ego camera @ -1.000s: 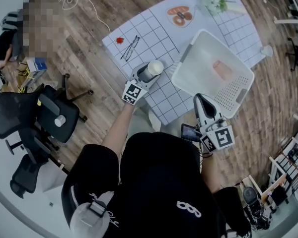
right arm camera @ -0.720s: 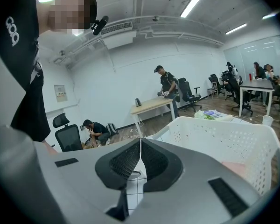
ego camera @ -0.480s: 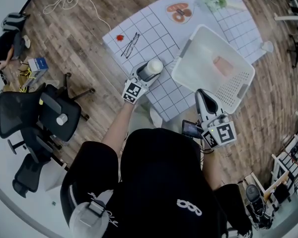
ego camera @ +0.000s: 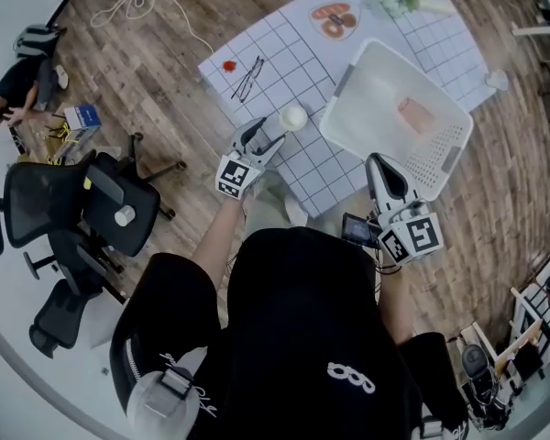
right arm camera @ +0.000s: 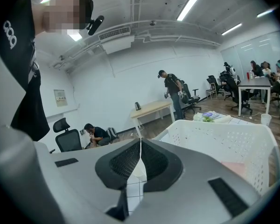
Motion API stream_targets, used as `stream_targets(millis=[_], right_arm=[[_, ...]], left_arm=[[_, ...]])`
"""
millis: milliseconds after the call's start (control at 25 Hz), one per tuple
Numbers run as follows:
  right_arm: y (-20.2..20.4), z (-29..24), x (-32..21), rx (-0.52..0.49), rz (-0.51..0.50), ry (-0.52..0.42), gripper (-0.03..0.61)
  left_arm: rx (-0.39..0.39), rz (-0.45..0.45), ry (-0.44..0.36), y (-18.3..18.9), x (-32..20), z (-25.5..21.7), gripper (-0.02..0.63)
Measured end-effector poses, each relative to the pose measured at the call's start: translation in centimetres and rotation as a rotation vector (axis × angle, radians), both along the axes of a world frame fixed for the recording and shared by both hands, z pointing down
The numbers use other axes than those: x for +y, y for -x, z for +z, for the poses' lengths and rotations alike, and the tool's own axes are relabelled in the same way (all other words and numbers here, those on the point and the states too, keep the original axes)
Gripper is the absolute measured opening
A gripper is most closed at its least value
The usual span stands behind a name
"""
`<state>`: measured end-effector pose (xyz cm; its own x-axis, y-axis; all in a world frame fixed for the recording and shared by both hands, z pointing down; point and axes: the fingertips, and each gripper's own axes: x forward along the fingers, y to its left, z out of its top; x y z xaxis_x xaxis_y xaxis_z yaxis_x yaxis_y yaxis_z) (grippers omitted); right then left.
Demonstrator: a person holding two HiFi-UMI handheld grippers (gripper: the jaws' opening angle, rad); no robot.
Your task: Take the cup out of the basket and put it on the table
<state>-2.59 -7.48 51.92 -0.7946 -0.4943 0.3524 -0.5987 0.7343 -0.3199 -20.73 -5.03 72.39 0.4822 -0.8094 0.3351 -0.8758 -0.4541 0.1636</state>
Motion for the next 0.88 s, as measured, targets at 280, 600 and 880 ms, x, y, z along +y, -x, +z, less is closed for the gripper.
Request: stream_targets(millis=[280, 600, 880], right_arm=[[-0.9, -2.5, -1.3, -0.054, 0.036, -0.048, 0.025], [-4.3, -4.9, -2.7, -0.045, 0.132, -0.087, 0.025], [-8.4, -6.5, -2.1, -0.035, 0.194, -0.118, 0.025]], left_arm=[[0.002, -0.017, -0.116, -1.2, -0.3, -9.9, 0.085], [0.073, 0.123, -0.253, -8.1, -3.2, -20.5, 0.017], [0.101, 0.287, -0.227, -15.1, -4.8, -24.1, 0.009]])
